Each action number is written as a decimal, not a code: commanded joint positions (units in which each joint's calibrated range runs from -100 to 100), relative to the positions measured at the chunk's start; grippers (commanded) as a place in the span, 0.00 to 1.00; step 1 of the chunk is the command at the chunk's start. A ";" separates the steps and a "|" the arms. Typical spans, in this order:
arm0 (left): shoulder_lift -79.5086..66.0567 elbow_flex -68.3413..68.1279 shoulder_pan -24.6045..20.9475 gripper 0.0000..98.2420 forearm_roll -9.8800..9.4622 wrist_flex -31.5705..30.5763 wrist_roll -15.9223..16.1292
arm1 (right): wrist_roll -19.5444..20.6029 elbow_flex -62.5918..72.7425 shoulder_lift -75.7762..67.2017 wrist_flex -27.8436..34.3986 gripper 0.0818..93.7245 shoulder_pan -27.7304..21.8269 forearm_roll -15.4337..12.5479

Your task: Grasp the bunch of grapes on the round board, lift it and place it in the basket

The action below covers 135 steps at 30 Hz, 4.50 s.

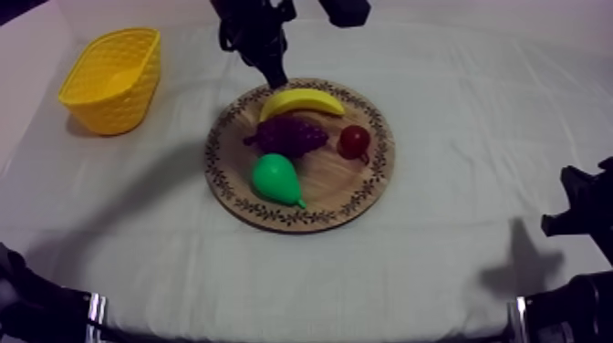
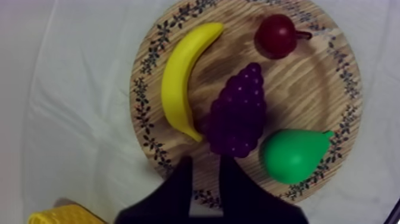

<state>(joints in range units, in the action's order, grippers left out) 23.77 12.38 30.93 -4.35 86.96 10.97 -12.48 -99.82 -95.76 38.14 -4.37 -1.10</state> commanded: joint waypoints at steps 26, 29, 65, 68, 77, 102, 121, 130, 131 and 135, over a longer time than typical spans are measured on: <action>4.85 -1.62 1.52 0.76 -1.53 -0.21 -1.05 | 0.00 0.04 0.00 0.00 0.00 0.01 0.00; 6.73 -1.12 1.62 0.76 -1.38 -0.60 -1.10 | 0.00 0.04 0.00 0.00 0.00 0.01 0.00; 23.93 5.84 0.50 0.83 1.06 -0.80 -0.99 | 0.00 0.04 0.00 0.00 0.00 0.01 0.00; 24.54 5.72 0.44 0.79 1.34 -0.80 -1.02 | 0.00 0.04 0.00 0.00 0.00 0.01 0.00; 26.33 5.47 0.74 0.54 2.13 -0.84 -1.54 | 0.00 0.04 0.00 0.00 0.00 0.01 0.00; 22.40 4.14 1.30 0.37 2.61 -1.13 -2.17 | 0.00 0.04 0.00 0.00 0.00 0.01 0.00; 6.63 -0.16 3.69 0.37 3.17 0.20 -5.09 | 0.00 0.04 0.00 0.00 0.00 0.01 0.00; 0.34 -0.27 4.49 0.38 3.71 2.21 -7.87 | 0.00 0.04 0.00 0.00 0.00 0.01 0.00; -0.08 -0.32 4.59 0.38 3.66 2.28 -8.18 | 0.00 0.04 0.00 0.00 0.00 0.01 0.00; -1.27 -0.91 4.85 0.38 3.45 2.40 -9.32 | 0.00 0.04 0.00 0.00 0.00 0.01 0.00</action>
<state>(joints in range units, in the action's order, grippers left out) 22.63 11.57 35.71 -0.85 89.52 2.05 -12.48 -99.82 -95.76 38.14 -4.37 -1.10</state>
